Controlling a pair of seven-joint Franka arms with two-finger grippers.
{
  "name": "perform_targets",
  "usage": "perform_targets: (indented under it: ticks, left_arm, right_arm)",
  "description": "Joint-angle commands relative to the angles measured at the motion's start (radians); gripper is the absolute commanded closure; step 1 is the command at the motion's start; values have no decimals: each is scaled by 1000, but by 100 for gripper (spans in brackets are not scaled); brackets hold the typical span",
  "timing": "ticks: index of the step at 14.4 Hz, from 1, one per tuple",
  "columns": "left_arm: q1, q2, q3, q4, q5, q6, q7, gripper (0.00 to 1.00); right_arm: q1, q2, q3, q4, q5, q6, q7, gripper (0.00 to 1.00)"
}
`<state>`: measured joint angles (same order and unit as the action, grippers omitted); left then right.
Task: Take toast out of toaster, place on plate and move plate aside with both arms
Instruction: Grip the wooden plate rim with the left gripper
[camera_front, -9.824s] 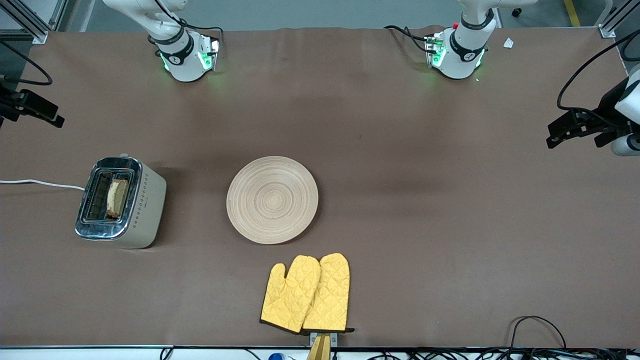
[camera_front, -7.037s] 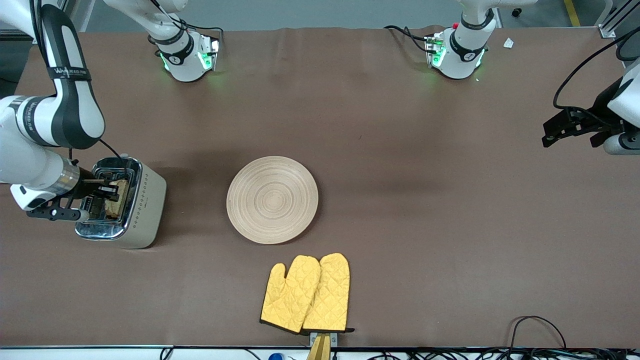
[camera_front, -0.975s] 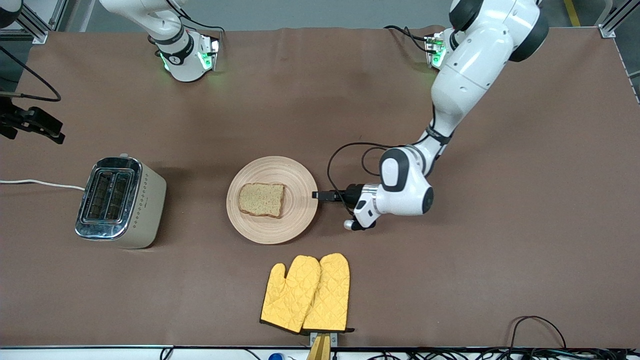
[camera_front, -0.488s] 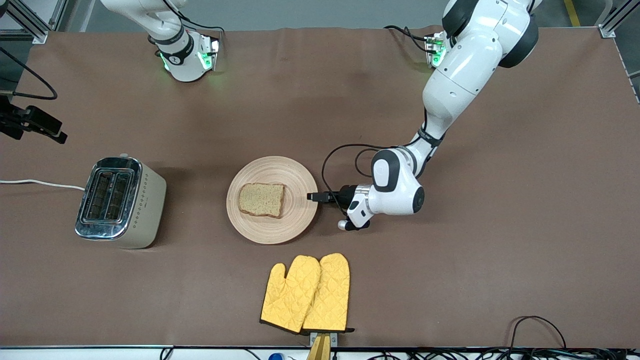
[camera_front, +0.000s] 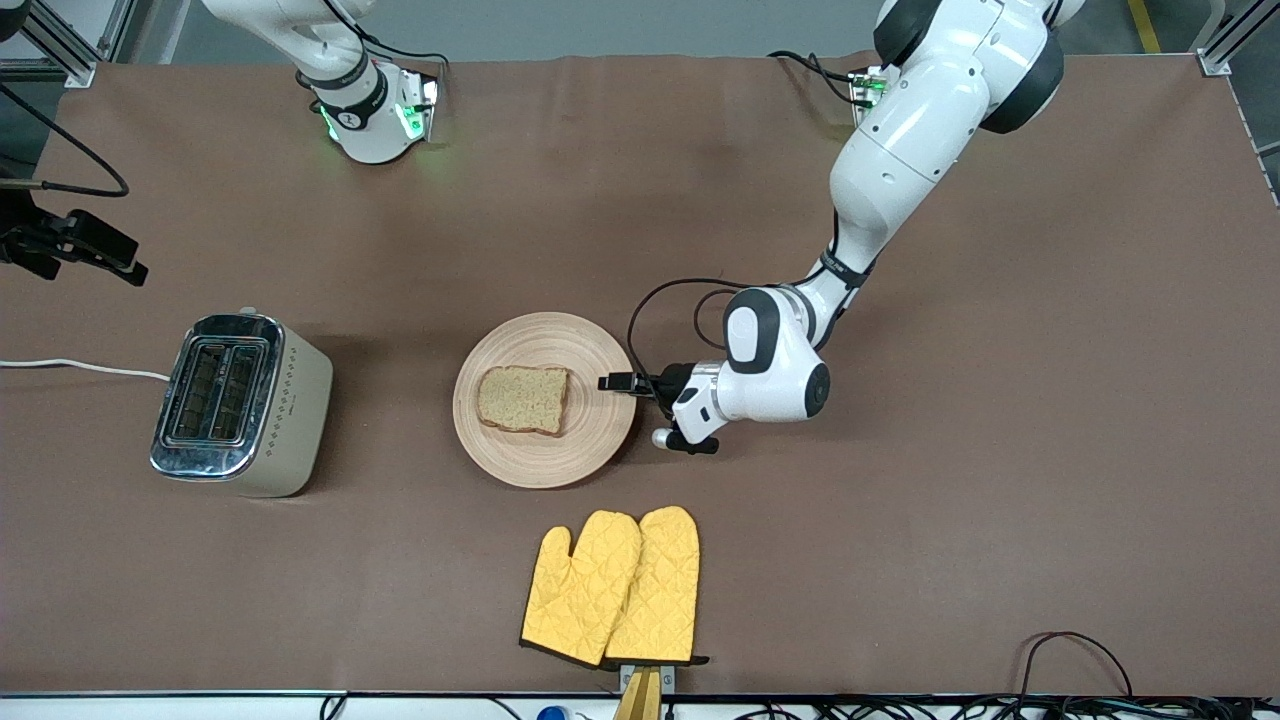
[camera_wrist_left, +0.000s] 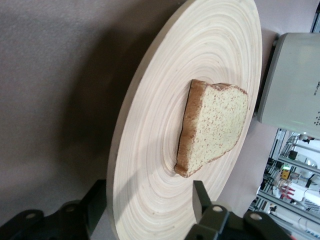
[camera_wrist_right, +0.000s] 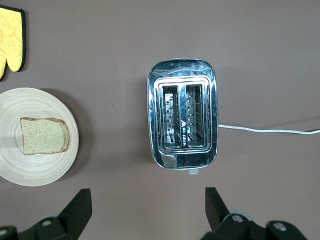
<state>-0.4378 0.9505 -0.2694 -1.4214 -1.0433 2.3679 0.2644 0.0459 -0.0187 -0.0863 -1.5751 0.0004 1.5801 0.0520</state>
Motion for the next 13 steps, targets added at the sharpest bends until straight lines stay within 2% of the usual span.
perform_targets:
  ticks: [1,4,8,13]
  left_arm:
    - [-9,24,4,25,-17,24,74,39]
    - [-9,25,4,21,-17,39,119,61]
    - [-7,25,4,19,-15,39,121,71]
    - [-2,25,4,19,-21,39,118,89]
  right_arm:
    - [-12,6,11,18,10,-15,3,0]
    - [-15,6,10,18,10,-15,0,0]
    - [-6,6,20,30,9,-61,9,0]
    - [-17,6,27,50,0,-94,-3,0]
